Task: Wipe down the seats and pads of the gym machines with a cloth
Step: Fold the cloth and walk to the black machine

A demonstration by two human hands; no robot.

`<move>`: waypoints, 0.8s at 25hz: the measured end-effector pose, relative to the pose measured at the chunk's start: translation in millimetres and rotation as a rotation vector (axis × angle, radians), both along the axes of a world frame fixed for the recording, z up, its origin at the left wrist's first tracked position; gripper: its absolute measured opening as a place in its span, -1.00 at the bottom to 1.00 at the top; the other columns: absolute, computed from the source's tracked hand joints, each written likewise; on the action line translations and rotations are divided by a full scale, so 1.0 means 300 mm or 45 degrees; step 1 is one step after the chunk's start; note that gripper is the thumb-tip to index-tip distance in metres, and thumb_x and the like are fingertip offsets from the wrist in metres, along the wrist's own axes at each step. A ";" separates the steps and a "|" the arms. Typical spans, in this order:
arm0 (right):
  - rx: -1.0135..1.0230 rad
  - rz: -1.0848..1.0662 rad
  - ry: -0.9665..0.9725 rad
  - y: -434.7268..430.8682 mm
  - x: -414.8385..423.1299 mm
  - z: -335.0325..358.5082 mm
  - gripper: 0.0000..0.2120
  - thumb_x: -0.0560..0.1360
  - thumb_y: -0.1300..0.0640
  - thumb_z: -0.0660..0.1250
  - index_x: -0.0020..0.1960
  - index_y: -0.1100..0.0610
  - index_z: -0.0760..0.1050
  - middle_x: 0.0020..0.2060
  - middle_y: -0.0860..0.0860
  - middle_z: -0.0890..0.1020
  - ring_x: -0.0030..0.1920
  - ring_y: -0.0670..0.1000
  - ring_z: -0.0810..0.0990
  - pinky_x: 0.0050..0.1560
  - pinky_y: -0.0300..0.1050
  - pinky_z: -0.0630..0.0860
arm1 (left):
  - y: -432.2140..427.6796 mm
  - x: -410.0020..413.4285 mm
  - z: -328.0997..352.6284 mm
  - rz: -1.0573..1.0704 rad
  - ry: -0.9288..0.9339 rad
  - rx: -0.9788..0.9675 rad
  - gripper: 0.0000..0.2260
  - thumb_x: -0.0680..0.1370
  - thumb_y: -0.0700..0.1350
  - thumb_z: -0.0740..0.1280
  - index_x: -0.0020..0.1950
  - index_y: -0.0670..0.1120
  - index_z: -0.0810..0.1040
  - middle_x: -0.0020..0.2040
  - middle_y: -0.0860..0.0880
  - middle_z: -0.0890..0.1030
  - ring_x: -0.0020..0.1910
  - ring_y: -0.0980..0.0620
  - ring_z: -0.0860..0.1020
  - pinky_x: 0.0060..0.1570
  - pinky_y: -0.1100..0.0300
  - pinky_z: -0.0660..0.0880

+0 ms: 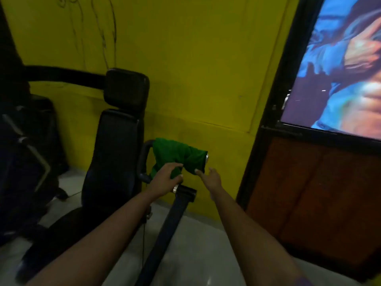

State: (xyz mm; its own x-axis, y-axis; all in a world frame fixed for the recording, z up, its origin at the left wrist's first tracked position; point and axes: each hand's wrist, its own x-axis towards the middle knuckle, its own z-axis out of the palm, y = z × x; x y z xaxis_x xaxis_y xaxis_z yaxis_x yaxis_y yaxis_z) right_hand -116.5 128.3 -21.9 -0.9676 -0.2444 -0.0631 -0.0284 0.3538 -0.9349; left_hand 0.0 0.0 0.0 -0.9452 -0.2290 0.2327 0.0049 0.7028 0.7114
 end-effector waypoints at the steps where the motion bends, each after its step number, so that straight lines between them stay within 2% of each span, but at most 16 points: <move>1: 0.001 0.032 -0.006 -0.031 -0.057 -0.009 -0.32 0.42 -0.06 0.42 0.39 0.26 0.31 0.36 0.18 0.39 0.35 0.21 0.36 0.28 0.12 0.38 | 0.005 -0.031 -0.004 0.057 0.026 -0.014 -0.61 0.56 -0.16 0.28 0.38 -0.16 0.38 0.37 -0.17 0.37 0.39 -0.08 0.33 0.34 0.17 0.24; 3: 0.076 0.099 -0.099 -0.071 -0.162 -0.035 -0.29 0.36 -0.13 0.46 0.36 0.23 0.38 0.33 0.19 0.44 0.32 0.22 0.39 0.26 0.17 0.40 | 0.015 -0.085 -0.004 0.147 0.052 -0.036 -0.62 0.55 -0.19 0.30 0.36 -0.18 0.39 0.35 -0.18 0.39 0.37 -0.08 0.35 0.31 0.25 0.22; 5: 0.102 0.252 -0.093 -0.090 -0.214 -0.060 -0.40 0.44 -0.08 0.40 0.32 0.27 0.42 0.28 0.22 0.48 0.26 0.22 0.46 0.21 0.15 0.43 | 0.030 -0.116 -0.009 0.212 0.060 -0.020 -0.63 0.55 -0.21 0.30 0.35 -0.19 0.40 0.34 -0.18 0.41 0.36 -0.07 0.37 0.29 0.28 0.24; 7: -0.005 0.366 0.031 -0.041 -0.197 -0.046 -0.57 0.51 0.02 0.34 0.25 0.28 0.47 0.20 0.21 0.55 0.19 0.18 0.52 0.16 0.08 0.48 | 0.052 -0.126 -0.021 0.222 0.083 -0.042 -0.64 0.55 -0.21 0.30 0.35 -0.18 0.41 0.32 -0.16 0.43 0.34 -0.05 0.38 0.23 0.40 0.22; 9: -0.206 0.553 0.112 0.012 -0.182 -0.006 -0.65 0.54 0.13 0.30 0.27 0.25 0.45 0.19 0.17 0.56 0.19 0.15 0.53 0.17 0.06 0.50 | 0.084 -0.115 -0.004 0.224 0.178 -0.076 -0.63 0.54 -0.15 0.29 0.34 -0.16 0.43 0.31 -0.14 0.44 0.35 0.01 0.37 0.23 0.47 0.15; 12: -0.401 0.919 -0.002 0.080 -0.095 0.100 -0.67 0.56 0.30 0.21 0.32 0.28 0.37 0.17 0.12 0.53 0.16 0.08 0.52 0.08 -0.14 0.52 | 0.143 -0.060 0.027 0.268 0.295 -0.069 -0.59 0.50 -0.06 0.23 0.34 -0.09 0.43 0.34 -0.06 0.43 0.40 0.09 0.28 0.37 0.30 0.15; 14: -0.341 1.171 -0.079 0.117 -0.009 0.150 -0.69 0.57 0.31 0.19 0.31 0.27 0.38 0.13 0.10 0.54 0.10 0.03 0.55 0.06 -0.22 0.52 | 0.180 0.012 0.063 0.245 0.367 -0.081 -0.64 0.52 -0.10 0.21 0.33 -0.03 0.41 0.34 -0.03 0.44 0.42 0.09 0.29 0.41 0.22 0.19; 17: -0.121 1.506 -0.190 0.130 0.135 0.198 -0.73 0.56 0.27 0.22 0.25 0.24 0.43 0.10 0.11 0.57 0.02 -0.03 0.57 0.10 -0.22 0.50 | 0.219 0.169 0.102 0.138 0.308 -0.121 -0.62 0.52 -0.25 0.13 0.31 -0.01 0.40 0.31 0.03 0.45 0.36 0.20 0.34 0.36 0.38 0.21; 19: 0.005 1.714 -0.262 0.113 0.227 0.213 -0.67 0.54 0.21 0.28 0.29 0.15 0.40 0.17 0.05 0.55 0.17 0.00 0.54 0.28 -0.10 0.45 | 0.229 0.308 0.092 0.158 0.181 0.001 -0.62 0.55 -0.30 0.09 0.27 0.02 0.44 0.24 0.14 0.49 0.25 0.36 0.38 0.24 0.54 0.23; 20: 0.089 1.803 -0.288 0.100 0.274 0.212 -0.68 0.54 0.20 0.28 0.28 0.11 0.41 0.19 0.04 0.55 0.23 0.02 0.52 0.33 -0.04 0.40 | 0.233 0.384 0.076 0.191 0.127 0.090 -0.63 0.57 -0.31 0.09 0.22 0.07 0.47 0.18 0.22 0.52 0.19 0.39 0.42 0.17 0.55 0.27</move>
State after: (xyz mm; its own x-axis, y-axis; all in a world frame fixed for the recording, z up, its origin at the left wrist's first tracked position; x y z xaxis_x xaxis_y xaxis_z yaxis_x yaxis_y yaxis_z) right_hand -34.4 158.5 41.8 0.1155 -0.9659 -0.2317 -0.2449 0.1984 -0.9490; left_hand 115.3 70.0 22.9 -0.8724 -0.3845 0.3018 -0.0231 0.6492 0.7603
